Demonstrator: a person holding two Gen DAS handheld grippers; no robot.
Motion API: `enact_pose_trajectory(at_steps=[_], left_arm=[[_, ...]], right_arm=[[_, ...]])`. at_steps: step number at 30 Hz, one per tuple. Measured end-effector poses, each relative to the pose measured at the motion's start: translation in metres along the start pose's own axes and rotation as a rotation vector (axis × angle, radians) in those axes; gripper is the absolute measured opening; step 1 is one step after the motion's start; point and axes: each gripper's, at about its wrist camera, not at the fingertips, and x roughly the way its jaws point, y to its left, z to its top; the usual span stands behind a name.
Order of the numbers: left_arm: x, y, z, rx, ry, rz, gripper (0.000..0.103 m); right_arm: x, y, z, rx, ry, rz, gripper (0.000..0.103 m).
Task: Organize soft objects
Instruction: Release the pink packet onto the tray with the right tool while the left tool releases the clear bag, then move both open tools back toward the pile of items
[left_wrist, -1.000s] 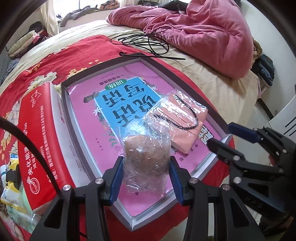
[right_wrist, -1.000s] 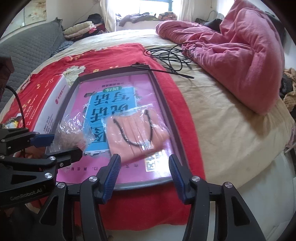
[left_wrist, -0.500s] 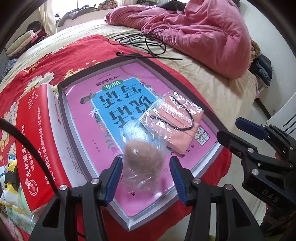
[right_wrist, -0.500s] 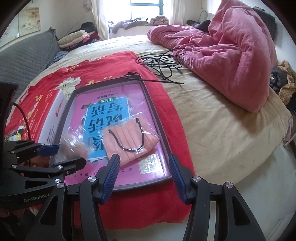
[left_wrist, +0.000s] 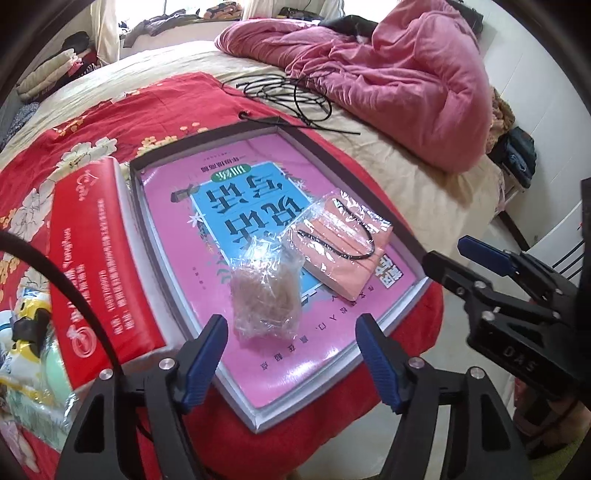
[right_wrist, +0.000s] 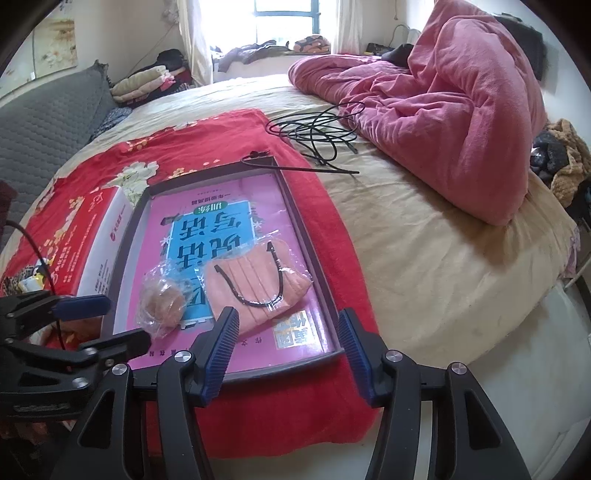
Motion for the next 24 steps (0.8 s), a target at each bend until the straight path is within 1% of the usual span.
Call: enact_pose_trajectory(at_steps=[1, 5, 8, 11, 13, 17, 20, 24], left_arm=[[-0.004, 0.001, 0.0, -0.004, -0.007, -0.004, 0.071], [-0.02, 0.008, -0.002, -0.031, -0.028, -0.015, 0.072], [-0.034, 0.015, -0.003, -0.045, -0.051, -0.008, 0.076], [-0.048, 0.022, -0.004, -0.051, -0.072, 0.005, 0.078], [-0.057, 0.027, -0.006, -0.06, -0.088, 0.018, 0.078], [-0.068, 0.035, -0.011, -0.082, -0.111, 0.049, 0.079], [-0.074, 0.043, -0.015, -0.102, -0.113, 0.066, 0.08], [-0.08, 0.049, -0.021, -0.105, -0.109, 0.103, 0.08]], right_arm=[[0.0, 0.0, 0.0, 0.001, 0.0, 0.0, 0.067], [-0.005, 0.004, 0.002, 0.0, -0.012, 0.005, 0.069], [-0.007, 0.008, 0.003, -0.007, -0.017, 0.007, 0.07], [-0.011, 0.013, 0.004, -0.018, -0.027, 0.003, 0.071], [-0.013, 0.016, 0.005, -0.023, -0.032, -0.001, 0.075], [-0.016, 0.024, 0.005, -0.035, -0.035, 0.004, 0.075], [-0.017, 0.031, 0.004, -0.046, -0.032, -0.003, 0.076], [-0.019, 0.039, 0.003, -0.057, -0.026, -0.009, 0.076]])
